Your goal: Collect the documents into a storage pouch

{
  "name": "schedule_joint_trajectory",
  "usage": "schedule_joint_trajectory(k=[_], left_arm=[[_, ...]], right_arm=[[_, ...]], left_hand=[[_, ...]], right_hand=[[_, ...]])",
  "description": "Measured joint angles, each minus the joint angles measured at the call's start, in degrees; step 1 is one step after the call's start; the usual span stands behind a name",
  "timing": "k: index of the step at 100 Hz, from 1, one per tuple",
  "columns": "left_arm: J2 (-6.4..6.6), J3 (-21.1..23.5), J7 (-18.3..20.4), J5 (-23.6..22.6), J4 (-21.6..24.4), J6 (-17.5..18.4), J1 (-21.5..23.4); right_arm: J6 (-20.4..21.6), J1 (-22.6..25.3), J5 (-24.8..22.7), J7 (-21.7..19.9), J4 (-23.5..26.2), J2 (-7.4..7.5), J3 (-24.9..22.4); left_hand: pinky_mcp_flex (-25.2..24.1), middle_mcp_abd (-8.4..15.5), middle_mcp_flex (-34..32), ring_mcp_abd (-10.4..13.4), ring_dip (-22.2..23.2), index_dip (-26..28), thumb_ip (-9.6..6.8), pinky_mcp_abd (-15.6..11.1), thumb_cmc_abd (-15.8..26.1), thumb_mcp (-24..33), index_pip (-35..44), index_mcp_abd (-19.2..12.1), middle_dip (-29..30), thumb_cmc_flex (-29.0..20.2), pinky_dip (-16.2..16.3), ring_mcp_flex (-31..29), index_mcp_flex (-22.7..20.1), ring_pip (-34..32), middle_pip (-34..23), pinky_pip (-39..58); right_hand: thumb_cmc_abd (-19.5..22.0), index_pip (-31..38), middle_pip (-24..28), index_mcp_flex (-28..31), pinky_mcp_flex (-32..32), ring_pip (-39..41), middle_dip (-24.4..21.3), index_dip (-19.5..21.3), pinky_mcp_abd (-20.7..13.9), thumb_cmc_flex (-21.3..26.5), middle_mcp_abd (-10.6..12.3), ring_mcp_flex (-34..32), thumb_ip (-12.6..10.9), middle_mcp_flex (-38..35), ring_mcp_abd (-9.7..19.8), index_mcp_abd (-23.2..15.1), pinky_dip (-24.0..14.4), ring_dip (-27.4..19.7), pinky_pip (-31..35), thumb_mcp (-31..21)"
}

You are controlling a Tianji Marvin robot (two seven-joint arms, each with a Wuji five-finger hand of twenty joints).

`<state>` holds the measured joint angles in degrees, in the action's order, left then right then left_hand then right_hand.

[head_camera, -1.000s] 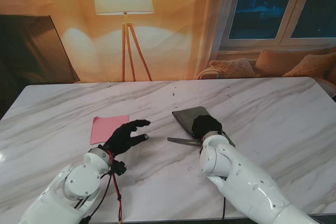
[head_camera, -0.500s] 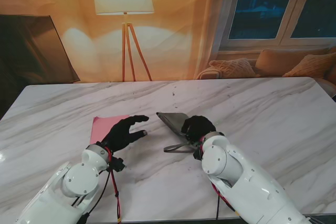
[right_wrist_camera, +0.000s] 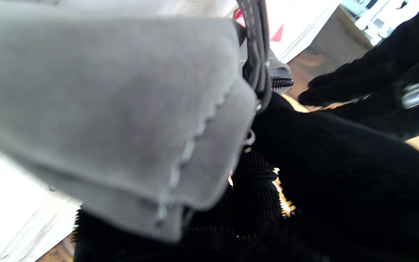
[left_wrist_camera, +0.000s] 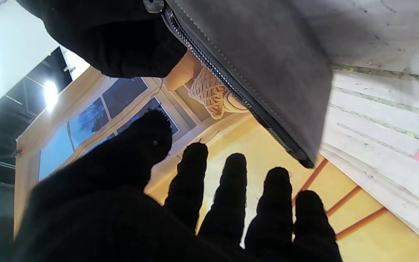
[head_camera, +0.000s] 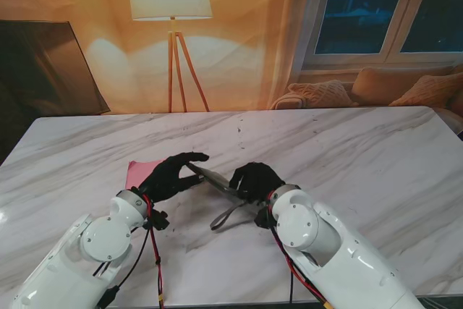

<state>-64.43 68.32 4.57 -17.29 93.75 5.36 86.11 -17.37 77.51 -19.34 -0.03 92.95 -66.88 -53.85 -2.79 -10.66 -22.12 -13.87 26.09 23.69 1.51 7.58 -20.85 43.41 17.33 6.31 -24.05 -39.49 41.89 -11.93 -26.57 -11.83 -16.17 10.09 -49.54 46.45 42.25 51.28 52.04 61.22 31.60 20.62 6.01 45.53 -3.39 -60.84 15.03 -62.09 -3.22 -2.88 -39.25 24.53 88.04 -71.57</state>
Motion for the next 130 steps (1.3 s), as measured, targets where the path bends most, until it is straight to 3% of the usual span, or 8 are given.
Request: schedule_joint_trajectory(k=[22,39,64,92,94,104,116,130], left_arm=[[0.96,0.5,3.9,-0.8,0.8,0.0,-1.9],[2.15,2.1,11.9,-1.3,2.3,-0.5,-2.4],[4.14,2.8,19.9,-0.6,2.5,-2.3,-3.8],[5.86,2.0,27.3,0.0,0.9,-2.0,-7.2],[5.97,1.8,27.9,0.0,0.7,-1.9,-7.5],[6.49,0.9,28.8,0.1,0.1,-1.7,-8.7],[6.62,-0.1,28.6,0.1,-0.6,-1.7,-9.6],[6.61,-1.7,27.5,-0.8,-1.8,-1.7,-10.5]], right_arm=[[1.8,1.4,1.6,-2.0,3.3,0.69,-0.4],[3.1,2.1,1.7,-2.3,3.9,0.88,-0.3],[2.7,1.9,3.0,-4.2,3.7,1.06,-0.2],[0.9,0.9,5.5,-6.5,3.2,1.12,-0.8],[0.9,0.8,5.5,-6.6,3.2,1.15,-0.9],[0.9,0.5,5.2,-6.7,3.1,1.31,-1.1],[0.7,0.3,5.1,-6.8,3.0,1.40,-1.3],[0.1,0.1,5.9,-6.8,2.7,1.40,-1.4]], left_hand=[[-0.6,0.0,0.0,0.0,-0.4,0.0,0.00,0.0,0.0,0.0,0.0,0.0,0.0,0.0,-3.3,0.0,0.0,0.0,0.0,-1.4],[-0.6,0.0,0.0,0.1,-0.6,0.0,0.00,0.0,0.0,0.0,0.0,0.0,0.0,0.1,-7.8,0.0,0.0,0.5,0.0,-2.8],[-0.6,0.0,-0.1,0.2,-0.6,0.0,0.00,0.1,0.0,-4.4,-0.7,0.0,0.0,0.3,-10.8,0.0,0.0,0.6,0.7,-3.7],[-0.6,0.1,-1.0,0.2,2.2,0.0,0.03,1.0,-2.9,-2.9,-0.7,-0.1,0.0,0.9,-11.0,-2.4,0.0,-1.5,0.7,-3.2],[-0.6,0.1,-1.0,0.2,2.3,0.0,0.97,1.2,-3.5,-2.4,-0.7,-0.1,0.0,0.9,-11.0,-2.4,0.0,-1.9,0.6,-3.2],[-0.6,0.1,-1.0,0.2,3.3,0.0,1.23,1.4,-3.4,-0.9,-0.5,-0.1,0.0,0.9,-11.0,-2.4,0.0,-2.8,0.6,-2.5],[-1.2,0.8,-1.4,0.2,5.0,0.2,1.44,2.1,-5.5,3.0,0.7,-0.2,-0.1,0.8,-6.8,-3.3,-0.1,-4.5,-0.1,0.0],[-0.4,0.9,-3.2,-0.2,7.9,1.1,1.62,4.4,-5.8,7.1,4.0,-0.2,-1.9,-0.9,-2.9,-5.5,-3.3,-8.9,-2.8,1.8]], right_hand=[[0.5,0.0,-0.7,0.0,0.0,0.0,0.6,0.0,0.0,0.0,-0.1,0.0,0.0,0.0,-0.1,0.0,0.0,0.5,0.0,0.0],[0.6,0.0,-0.7,0.0,0.0,0.0,0.9,0.0,0.0,0.0,-0.1,0.0,0.0,0.0,-0.1,0.0,0.0,0.5,0.0,0.0],[1.1,0.0,-0.8,0.0,0.0,0.0,1.3,0.2,0.0,0.0,-0.2,0.1,0.0,0.1,-0.1,0.0,0.0,0.5,0.0,0.0],[1.1,0.7,-1.2,0.0,0.0,0.0,1.6,0.2,0.0,0.0,-0.3,0.2,-0.1,0.1,-0.1,0.0,0.0,0.5,0.0,0.0],[1.1,0.7,-1.2,0.0,0.0,0.0,1.6,0.2,0.0,0.0,-0.3,0.3,-0.1,0.1,-0.1,0.0,0.0,0.5,0.0,0.0],[1.1,0.7,-1.3,0.0,0.0,0.0,1.6,0.2,0.0,0.0,-0.3,0.3,-0.1,0.1,-0.1,0.0,0.0,0.5,0.0,0.0],[1.1,0.7,-1.3,0.0,0.0,0.0,1.7,0.2,0.0,0.0,-0.3,0.7,-0.1,0.1,-0.3,0.0,0.0,0.5,0.0,0.0],[1.2,0.7,-1.4,0.0,-0.1,0.0,1.7,0.2,0.0,0.0,-0.4,0.9,-0.1,0.1,-0.5,0.0,0.0,0.5,0.0,0.0]])
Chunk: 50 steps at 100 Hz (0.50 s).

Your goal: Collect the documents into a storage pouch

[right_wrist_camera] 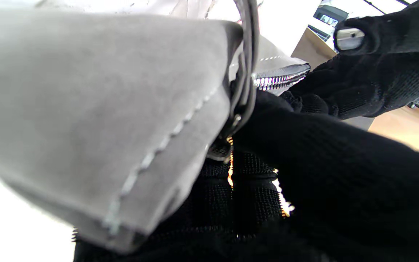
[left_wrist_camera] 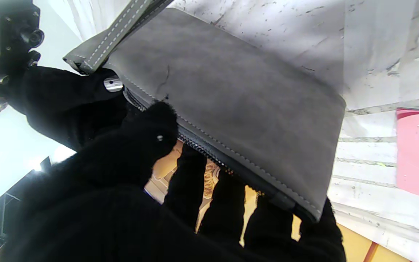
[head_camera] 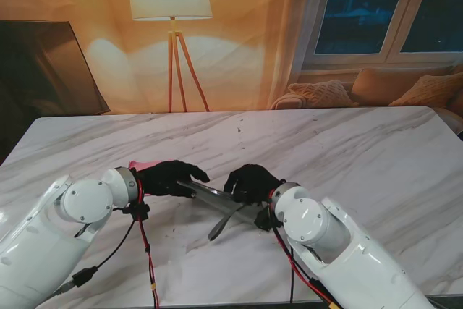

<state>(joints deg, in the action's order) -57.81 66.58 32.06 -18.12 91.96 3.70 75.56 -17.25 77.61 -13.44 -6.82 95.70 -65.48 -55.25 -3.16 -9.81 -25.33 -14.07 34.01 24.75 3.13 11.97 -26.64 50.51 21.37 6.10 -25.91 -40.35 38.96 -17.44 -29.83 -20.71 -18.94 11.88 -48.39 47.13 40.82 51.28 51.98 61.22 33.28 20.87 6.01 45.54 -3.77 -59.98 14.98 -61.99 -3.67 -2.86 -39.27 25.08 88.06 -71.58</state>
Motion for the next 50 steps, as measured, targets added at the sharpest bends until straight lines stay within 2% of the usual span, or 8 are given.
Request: schedule_joint_trajectory(k=[19,23,27,32,34,40,43,50], left_arm=[[-0.58,-2.3,-4.1,-0.2,-2.4,-0.2,-1.1],[-0.76,-2.8,-4.8,-0.2,-3.0,-0.2,-1.5],[-0.98,-3.4,-5.6,-0.2,-3.6,-0.2,-1.8],[-1.28,-4.0,-7.0,-0.1,-4.4,-0.2,-2.2],[-1.41,-4.3,-7.5,-0.1,-4.6,-0.2,-2.3],[-1.90,-4.9,-9.6,0.3,-5.5,-0.4,-2.6],[-2.18,-5.2,-10.6,0.7,-5.8,-0.4,-2.7],[-2.80,-5.5,-11.9,2.3,-6.5,-0.8,-2.9]], right_arm=[[-0.3,0.2,0.1,0.0,0.0,-0.01,-0.5],[-0.3,0.3,0.1,0.0,0.0,-0.01,-0.6],[-0.3,0.4,0.1,-0.1,0.1,-0.01,-0.8],[-0.3,0.6,0.2,-0.1,0.2,-0.01,-1.0],[-0.3,0.6,0.3,-0.1,0.2,-0.01,-1.1],[-0.2,0.9,0.7,-0.1,0.3,-0.01,-1.5],[-0.2,1.0,0.8,-0.1,0.4,-0.01,-1.7],[0.1,1.3,0.9,-0.2,0.5,0.00,-2.2]], left_hand=[[3.8,0.0,-5.8,-0.7,3.7,1.4,0.13,2.5,0.1,2.6,5.9,-0.7,-1.7,-3.4,5.4,-2.5,-4.3,-6.2,-3.4,2.4],[4.7,0.0,-6.8,-1.6,5.0,1.9,0.52,3.0,0.1,3.1,7.3,-1.0,-2.4,-4.3,6.8,-3.9,-5.1,-8.3,-4.5,3.8],[5.4,0.0,-9.3,-2.0,6.5,2.4,2.32,3.5,-0.1,3.1,9.3,-1.5,-3.1,-5.6,8.5,-4.4,-7.4,-10.2,-6.0,4.8],[5.9,-0.1,-11.7,-2.4,7.8,2.5,5.49,3.9,-1.0,3.0,11.7,-2.0,-5.8,-8.1,10.2,-6.1,-8.2,-12.7,-7.0,8.0],[6.0,-0.2,-13.6,-2.9,8.5,2.5,5.65,4.0,-0.8,2.4,13.6,-2.1,-8.1,-9.4,10.8,-6.9,-9.1,-14.0,-7.2,9.6],[5.7,-0.8,-19.9,-3.9,9.7,1.4,7.72,4.2,-1.2,-0.5,18.6,-2.1,-14.6,-13.2,11.1,-10.0,-12.2,-17.6,-6.3,18.3],[4.7,-0.9,-22.1,-4.6,10.2,0.3,7.75,4.2,-1.4,-2.2,20.7,-2.1,-16.9,-14.7,10.8,-10.6,-12.6,-19.0,-4.9,23.3],[3.1,-1.9,-25.7,-6.1,11.9,-1.0,7.22,4.2,-1.4,-4.8,25.5,-2.1,-20.6,-17.2,7.3,-11.4,-14.2,-22.6,-4.7,33.2]], right_hand=[[0.1,0.0,-0.1,0.0,-0.5,0.0,0.3,0.0,0.0,0.0,-0.3,0.4,0.0,0.5,-0.1,0.0,0.0,0.0,0.0,0.0],[0.7,0.0,-0.1,-0.1,-0.7,0.0,0.3,0.0,0.0,0.0,-0.3,0.6,0.0,0.6,-0.2,0.0,0.0,0.0,0.0,0.0],[0.7,0.0,-0.3,-0.2,-1.2,0.0,0.3,0.0,0.0,0.0,-0.4,0.9,0.0,1.2,-0.2,0.0,0.0,0.0,0.0,0.0],[0.8,0.0,-0.2,-0.3,-1.3,0.0,0.3,0.0,0.0,0.0,-0.5,0.9,0.0,1.1,-0.2,0.0,0.0,0.0,0.0,0.0],[1.4,0.0,-0.2,-0.4,-1.3,0.0,0.4,0.0,0.0,0.0,-0.5,0.9,0.0,1.1,-0.3,0.0,0.0,0.0,0.0,0.2],[3.0,0.4,-0.7,-1.9,-2.0,0.0,0.4,-0.3,0.0,0.0,-0.6,1.6,-0.2,1.7,-0.3,0.2,0.0,0.0,0.0,1.4],[3.0,1.0,-1.1,-2.5,-2.2,0.0,0.5,-0.7,0.2,0.0,-0.9,1.6,-0.3,1.8,-0.3,0.4,0.0,0.0,0.0,1.4],[3.0,2.0,-1.7,-3.3,-4.0,-0.1,0.6,-1.2,0.5,-1.1,-1.4,2.8,-1.1,3.1,-0.5,0.7,0.0,0.6,-0.1,1.4]])
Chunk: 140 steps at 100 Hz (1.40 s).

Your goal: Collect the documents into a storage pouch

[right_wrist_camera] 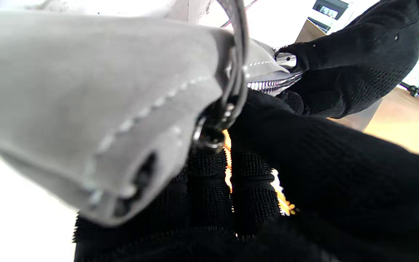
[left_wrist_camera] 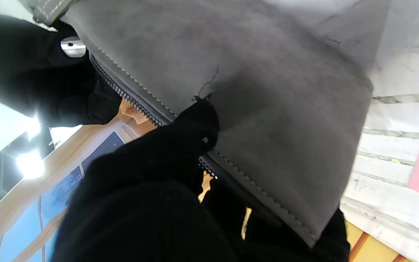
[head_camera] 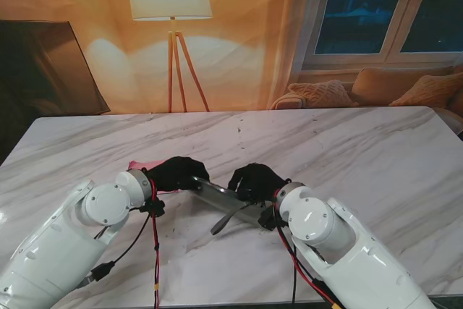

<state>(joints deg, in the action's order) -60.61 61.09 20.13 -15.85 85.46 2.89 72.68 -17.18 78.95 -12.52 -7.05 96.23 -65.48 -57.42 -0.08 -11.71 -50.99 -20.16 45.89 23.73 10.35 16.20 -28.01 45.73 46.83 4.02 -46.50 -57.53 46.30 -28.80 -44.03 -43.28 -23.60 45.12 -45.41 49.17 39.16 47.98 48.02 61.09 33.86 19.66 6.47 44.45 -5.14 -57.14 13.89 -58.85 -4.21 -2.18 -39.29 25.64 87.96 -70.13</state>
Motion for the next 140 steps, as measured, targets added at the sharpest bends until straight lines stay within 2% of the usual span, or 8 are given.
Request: schedule_joint_trajectory(k=[11,24,35,39,43,84,108,140], left_arm=[[-0.61,-0.2,-0.5,0.6,-0.2,-0.8,0.0],[-1.04,-0.1,-1.5,0.9,0.0,-1.8,0.4],[-1.43,0.3,-3.6,0.7,0.2,-1.8,1.1],[-1.55,0.5,-4.0,0.3,0.2,-1.7,1.3],[-1.60,0.6,-4.1,0.1,0.3,-1.7,1.5],[-2.11,1.2,-6.2,0.5,0.2,-1.9,2.4],[-2.64,2.2,-8.4,0.1,0.2,-2.5,3.4],[-2.84,3.7,-10.3,-1.4,1.2,-3.2,4.8]], right_arm=[[0.8,0.8,0.0,-0.1,0.4,0.03,-1.1],[1.4,1.7,-0.5,0.0,1.1,0.12,-2.4],[1.5,2.6,-0.6,-0.7,2.1,0.27,-4.3],[1.5,2.9,-0.6,-0.8,2.5,0.35,-4.9],[1.5,3.2,-0.6,-0.7,2.7,0.43,-5.3],[3.0,5.7,-5.4,3.1,3.3,0.28,-10.9],[6.3,7.1,-9.0,1.0,3.3,1.13,-14.1],[8.0,8.1,-12.1,-0.8,1.3,2.34,-14.7]], left_hand=[[-0.7,-0.7,-1.4,-0.5,2.5,-0.1,-0.01,0.0,0.6,-2.7,1.7,0.0,-4.3,-1.4,-4.0,-1.2,-0.1,-4.4,-2.0,7.5],[-1.3,-1.5,-1.4,-0.9,4.5,1.3,0.34,0.0,1.5,-5.6,1.9,0.0,-5.1,-2.7,-4.9,-2.1,0.0,-6.8,-4.9,10.7],[-0.7,-1.6,-1.4,-1.0,4.5,3.6,0.44,0.0,2.5,-8.0,1.3,0.0,-4.7,-3.9,-4.9,-2.1,0.1,-6.9,-5.7,12.5],[-0.6,-1.6,-1.4,-1.3,4.4,4.8,0.48,0.1,2.8,-9.3,0.6,-0.1,-4.4,-4.6,-5.3,-2.7,0.2,-7.0,-6.2,13.1],[-0.6,-1.6,-1.4,-1.3,4.4,5.6,0.53,0.1,3.4,-10.5,-0.1,-0.1,-4.3,-5.3,-5.4,-2.7,0.2,-7.1,-6.3,13.4],[0.0,-1.6,-1.3,-1.7,4.4,10.7,0.55,0.4,4.7,-13.8,-1.6,-0.1,-3.8,-6.9,-5.9,-3.3,0.4,-8.2,-7.8,14.5],[0.1,-1.6,-1.4,-2.2,4.4,11.0,0.55,0.9,4.7,-13.8,-1.7,-0.2,-3.8,-6.9,-6.0,-4.0,0.4,-8.8,-8.5,15.1],[0.7,-2.4,-2.0,-3.3,4.4,11.2,0.57,1.3,4.2,-12.9,-1.7,0.0,-3.7,-6.8,-6.2,-5.1,0.4,-10.1,-9.2,15.8]], right_hand=[[0.9,1.5,-0.2,-1.4,-2.7,-0.3,0.0,-0.5,0.1,-4.0,-0.4,1.6,0.6,1.7,-0.2,0.3,0.0,1.6,-0.1,0.6],[2.7,-0.8,0.9,-2.1,-8.0,-2.9,-1.1,0.3,0.7,-12.2,-1.0,4.8,1.1,5.3,-0.1,0.4,0.0,4.4,-1.0,2.4],[6.7,-10.8,-1.3,-2.1,-16.9,-8.9,-2.9,6.6,1.3,-17.7,-1.1,9.7,0.2,10.2,-0.2,0.6,0.0,4.2,-7.0,5.1],[8.0,-13.7,-2.7,-2.2,-19.9,-11.9,-3.5,8.8,1.4,-19.1,-1.1,11.8,-2.6,12.2,-0.2,0.6,0.4,3.6,-9.6,5.1],[8.5,-15.0,-4.0,-4.2,-22.5,-14.3,-4.4,10.4,1.4,-19.8,-1.1,13.6,-3.3,14.0,-0.2,0.5,1.3,2.9,-12.1,5.8],[9.6,-22.1,-10.8,-17.0,-36.2,-29.0,-7.3,11.4,-1.0,-21.9,1.5,25.7,-3.6,28.0,1.1,-2.2,5.3,-2.3,-28.6,11.3],[9.4,-24.5,-12.6,-23.0,-39.8,-35.1,-8.3,11.0,-3.7,-21.9,3.3,30.6,-3.6,32.8,2.5,-2.5,8.6,-4.7,-38.7,11.9],[5.8,-26.5,-16.3,-27.8,-43.4,-42.4,-10.3,10.3,-5.8,-21.8,6.4,36.2,-3.4,38.9,5.2,-4.4,7.9,-7.6,-49.2,11.5]])
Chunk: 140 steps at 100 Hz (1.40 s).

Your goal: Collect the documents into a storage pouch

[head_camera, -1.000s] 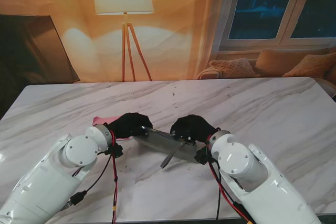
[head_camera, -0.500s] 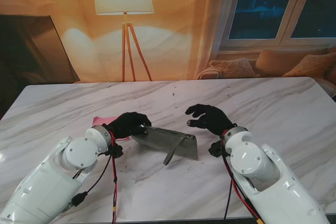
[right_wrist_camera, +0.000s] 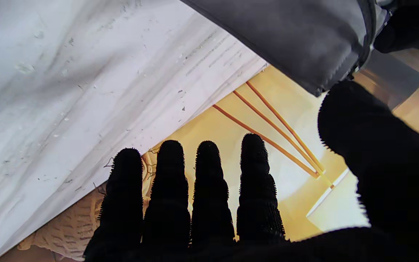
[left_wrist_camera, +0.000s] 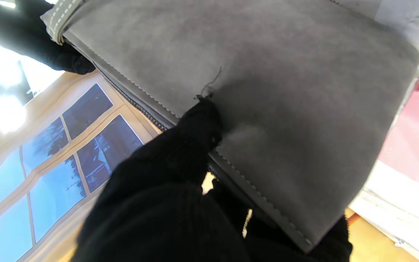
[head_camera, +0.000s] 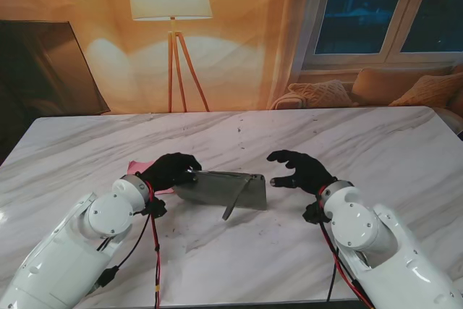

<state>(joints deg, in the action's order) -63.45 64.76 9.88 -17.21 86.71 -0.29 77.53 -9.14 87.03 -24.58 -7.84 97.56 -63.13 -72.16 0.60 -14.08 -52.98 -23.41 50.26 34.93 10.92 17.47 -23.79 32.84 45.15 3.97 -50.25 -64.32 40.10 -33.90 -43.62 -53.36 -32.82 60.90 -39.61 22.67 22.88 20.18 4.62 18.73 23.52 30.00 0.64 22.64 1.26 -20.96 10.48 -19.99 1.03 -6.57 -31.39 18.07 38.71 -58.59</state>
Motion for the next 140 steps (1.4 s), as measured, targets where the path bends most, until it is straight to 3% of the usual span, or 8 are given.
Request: schedule_joint_trajectory(k=[43,66,76,94,103,115,123,140], left_arm=[[-0.14,-0.5,-0.9,1.3,0.0,-0.3,0.0],[-0.36,-1.1,-1.4,2.1,-0.4,-0.2,-0.3],[-0.45,-1.4,-1.6,2.4,-0.5,-0.5,-0.4],[-0.51,-1.6,-1.7,3.1,-0.7,-1.2,-0.7],[-0.51,-1.8,-1.9,3.2,-0.9,-1.2,-1.0],[-0.61,-1.9,-2.0,3.4,-0.9,-1.6,-1.2],[-0.59,-1.9,-1.6,3.0,-0.6,-1.6,-1.2],[-0.26,-1.2,0.2,-0.3,1.2,-1.4,-0.4]], right_arm=[[0.0,-2.4,3.3,2.8,-6.5,-0.13,7.8],[2.5,-4.9,6.9,8.9,-11.5,-2.13,12.0],[5.1,-5.6,6.7,10.6,-13.0,-2.77,13.3],[7.2,-5.7,5.3,12.1,-13.8,-3.17,14.0],[8.2,-5.6,5.2,13.1,-14.0,-3.29,14.0],[8.9,-5.2,5.4,15.2,-14.1,-3.71,13.9],[10.9,-4.9,4.0,17.9,-14.2,-4.04,13.8],[13.7,-4.0,1.8,24.3,-14.5,-5.17,13.0]], left_hand=[[0.0,-0.9,0.0,-1.6,0.7,0.5,0.02,0.1,-0.3,1.3,0.0,0.7,0.0,0.3,0.0,-0.4,0.0,-1.4,-1.3,0.5],[0.0,-1.2,0.0,-1.7,0.7,0.5,0.02,0.1,-0.3,1.3,0.0,0.8,0.0,0.3,0.0,-0.4,0.0,-1.6,-1.4,0.6],[0.0,-1.8,0.0,-1.7,0.8,0.5,0.02,0.1,-0.4,1.8,0.0,1.1,0.0,0.3,0.0,-0.4,0.0,-1.6,-1.4,0.6],[0.0,-2.2,0.0,-1.7,0.8,0.6,0.02,0.1,-0.4,2.5,0.0,1.6,0.0,0.3,0.0,-0.4,0.0,-1.6,-1.4,0.6],[0.0,-2.3,0.0,-1.7,0.5,-0.4,0.02,0.1,-0.4,2.7,0.0,1.7,0.0,0.3,0.0,-0.4,0.0,-1.1,-1.3,0.6],[-0.6,-2.3,0.0,-1.7,-1.8,-7.1,-1.46,0.1,-1.0,4.8,0.2,1.7,0.4,1.7,-0.5,0.7,-0.1,1.3,2.4,0.6],[-0.7,-2.1,0.4,-1.7,-3.0,-8.3,-1.56,0.2,-1.6,7.7,-0.6,1.6,1.7,4.5,-0.8,1.4,0.5,3.2,4.5,0.5],[-2.9,-1.5,15.2,0.6,-5.6,-7.6,-1.88,0.1,-2.2,11.7,-11.4,1.5,15.3,12.2,-1.5,7.1,5.3,9.5,4.5,-2.5]], right_hand=[[-2.9,-0.5,1.2,-0.6,-0.2,-1.1,-0.5,0.5,-4.2,1.1,1.2,0.9,-0.2,0.5,1.9,0.0,-1.4,-0.7,-6.2,-3.8],[-3.4,3.8,5.1,5.0,0.0,0.8,0.3,1.3,-4.1,2.3,1.6,0.7,-0.3,-10.3,1.9,-4.0,-2.6,-0.7,-6.3,-5.2],[-3.4,5.7,8.5,9.7,0.7,3.6,3.4,1.1,-3.5,3.5,0.5,-1.9,-0.1,-16.6,1.9,-5.3,-3.3,-0.6,-5.7,-7.1],[-0.9,8.0,16.8,15.4,1.8,14.3,13.2,0.3,-1.5,5.3,-1.1,-11.1,0.0,-24.9,1.0,-6.5,-3.7,6.1,-1.8,-8.9],[-0.4,11.1,16.2,19.5,5.7,17.9,16.0,-3.2,1.2,9.6,-1.6,-15.9,2.9,-28.3,-0.9,-6.7,-4.4,7.6,6.8,-8.9],[0.3,19.1,13.6,22.9,12.3,24.6,16.5,-9.7,4.3,16.3,-2.3,-24.6,4.1,-31.9,-2.9,-7.0,-12.7,9.3,25.8,-7.3],[2.2,22.1,13.8,26.2,17.6,29.7,16.2,-12.2,4.4,19.2,-2.7,-29.3,4.4,-34.7,-3.6,-6.2,-15.7,9.3,34.7,-6.4],[2.8,22.3,16.0,31.0,30.0,39.7,13.8,-13.6,4.4,21.7,-2.7,-36.4,4.4,-38.3,-3.0,-2.9,-16.7,9.7,49.3,-4.0]])
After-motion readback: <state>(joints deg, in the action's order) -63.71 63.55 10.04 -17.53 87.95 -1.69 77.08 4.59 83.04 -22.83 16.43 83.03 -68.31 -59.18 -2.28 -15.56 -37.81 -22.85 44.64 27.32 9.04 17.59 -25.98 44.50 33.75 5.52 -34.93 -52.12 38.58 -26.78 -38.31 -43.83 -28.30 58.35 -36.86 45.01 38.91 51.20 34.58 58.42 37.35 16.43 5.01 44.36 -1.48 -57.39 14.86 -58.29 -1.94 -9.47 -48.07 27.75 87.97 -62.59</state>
